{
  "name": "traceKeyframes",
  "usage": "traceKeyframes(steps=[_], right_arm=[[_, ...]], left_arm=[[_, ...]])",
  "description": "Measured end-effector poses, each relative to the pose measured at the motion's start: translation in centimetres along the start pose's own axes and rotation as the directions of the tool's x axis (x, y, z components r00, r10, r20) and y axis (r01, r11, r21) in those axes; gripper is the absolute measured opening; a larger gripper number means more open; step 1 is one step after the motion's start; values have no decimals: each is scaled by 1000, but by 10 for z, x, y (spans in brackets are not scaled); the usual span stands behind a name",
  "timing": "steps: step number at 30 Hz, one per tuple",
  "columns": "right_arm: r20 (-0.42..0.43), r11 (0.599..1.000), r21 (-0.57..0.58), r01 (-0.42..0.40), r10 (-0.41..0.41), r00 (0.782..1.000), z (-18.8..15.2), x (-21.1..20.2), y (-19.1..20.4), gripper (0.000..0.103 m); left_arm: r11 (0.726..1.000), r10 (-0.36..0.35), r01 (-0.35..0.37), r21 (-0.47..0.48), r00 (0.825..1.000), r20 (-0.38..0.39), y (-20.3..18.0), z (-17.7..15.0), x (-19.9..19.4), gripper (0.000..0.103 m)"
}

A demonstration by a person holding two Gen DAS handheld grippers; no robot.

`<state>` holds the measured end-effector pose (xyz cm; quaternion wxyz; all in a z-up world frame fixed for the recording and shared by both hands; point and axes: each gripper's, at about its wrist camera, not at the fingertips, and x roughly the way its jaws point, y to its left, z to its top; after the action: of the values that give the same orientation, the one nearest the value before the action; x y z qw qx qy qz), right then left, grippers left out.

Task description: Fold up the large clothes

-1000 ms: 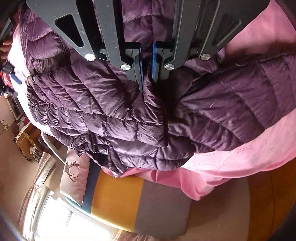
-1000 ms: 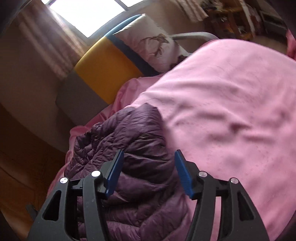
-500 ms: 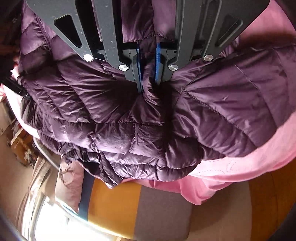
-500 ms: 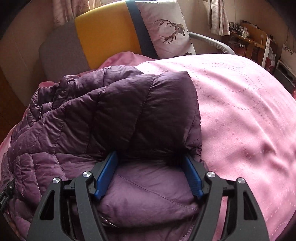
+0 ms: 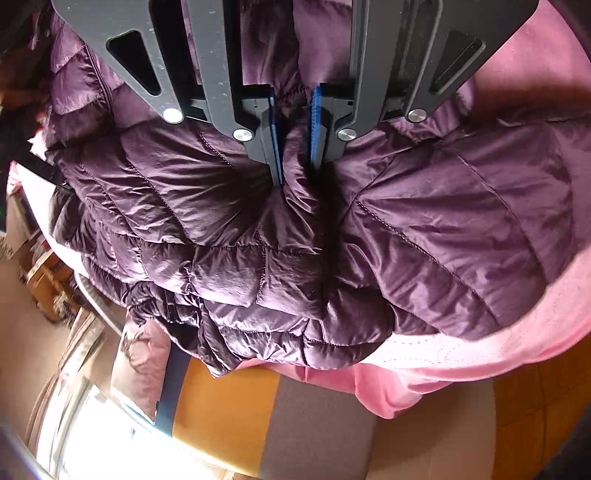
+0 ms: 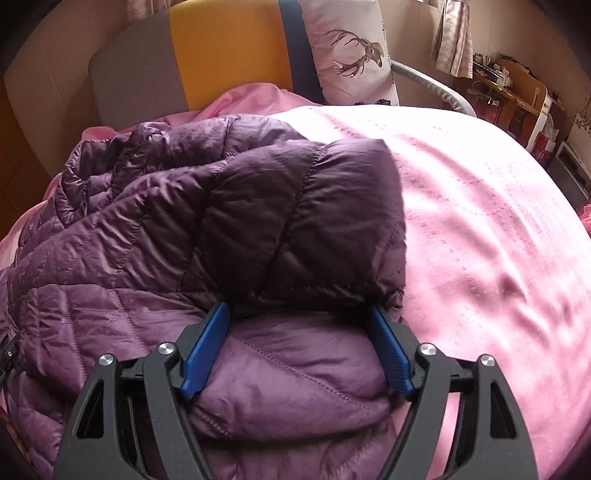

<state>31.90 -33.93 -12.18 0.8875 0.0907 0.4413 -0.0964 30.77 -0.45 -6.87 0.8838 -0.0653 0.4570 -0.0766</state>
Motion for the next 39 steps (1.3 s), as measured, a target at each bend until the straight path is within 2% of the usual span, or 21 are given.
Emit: traceKeyframes(steps=[1,2,4,5,8,10,11,13,17,21,22,24,26,29,31,33,35,36,37,38,39], right_arm=[[31,1000,16,-7,7,1000,-1,-12,0,89],[64,1000,24,-18,16,998,-3,-23,1,91],[87,998,19,-66,64,994,-8,-39,9,92],[82,995,4,-99,98,992,-13,-44,16,92],[71,991,-64,-120,124,990,-26,-45,44,95],[26,990,-122,-65,69,997,-36,-30,63,96],[5,990,-137,-39,40,999,-40,-20,68,97],[5,990,-135,-36,37,999,-46,-11,70,98],[-4,991,-126,-54,54,999,-47,-4,66,101],[0,991,-109,-80,80,997,-45,-11,56,101],[16,991,-102,-83,85,996,-45,-20,54,101],[65,985,-83,-150,156,986,-53,-43,54,101],[61,972,-94,-216,223,973,-64,-60,56,101],[53,952,-124,-280,288,956,-89,-76,66,101],[34,947,-144,-287,295,955,-100,-78,73,101],[27,940,-173,-293,302,953,-107,-80,84,101],[31,941,-195,-278,289,957,-116,-82,92,101],[31,940,-198,-276,288,957,-117,-82,95,101],[28,941,-199,-275,286,958,-118,-80,96,101],[26,941,-198,-273,283,959,-122,-79,96,101],[23,942,-195,-272,282,959,-123,-78,96,101]], left_arm=[[999,41,-41,6,999,2,-2,3,-6,29],[998,67,-67,5,998,15,-2,6,-11,51],[994,108,-106,-29,989,104,-1,8,-35,72],[993,117,-113,-38,983,139,-2,8,-44,72],[996,85,-87,3,986,144,-16,5,-50,72],[992,102,-110,65,988,116,-30,2,-37,72],[989,118,-124,79,990,77,-34,1,-25,72],[985,154,-152,81,988,-17,-31,-2,6,74],[989,135,-135,56,991,-12,-25,-1,9,77],[996,47,-44,-84,998,36,2,-9,-25,77],[992,25,-18,-128,998,52,12,-15,-36,77],[976,-6,25,-217,996,91,36,-31,-62,78],[955,-4,42,-295,992,128,60,-46,-83,80],[891,54,28,-453,985,166,116,-73,-113,80],[850,91,19,-526,979,183,150,-85,-125,80],[781,138,7,-625,973,183,190,-100,-138,80],[685,164,12,-728,972,171,229,-116,-147,80],[618,169,45,-785,968,188,252,-127,-152,79],[565,181,69,-822,962,205,270,-136,-158,76],[528,210,67,-846,956,206,284,-141,-165,74],[510,228,68,-857,951,211,294,-144,-168,74]])
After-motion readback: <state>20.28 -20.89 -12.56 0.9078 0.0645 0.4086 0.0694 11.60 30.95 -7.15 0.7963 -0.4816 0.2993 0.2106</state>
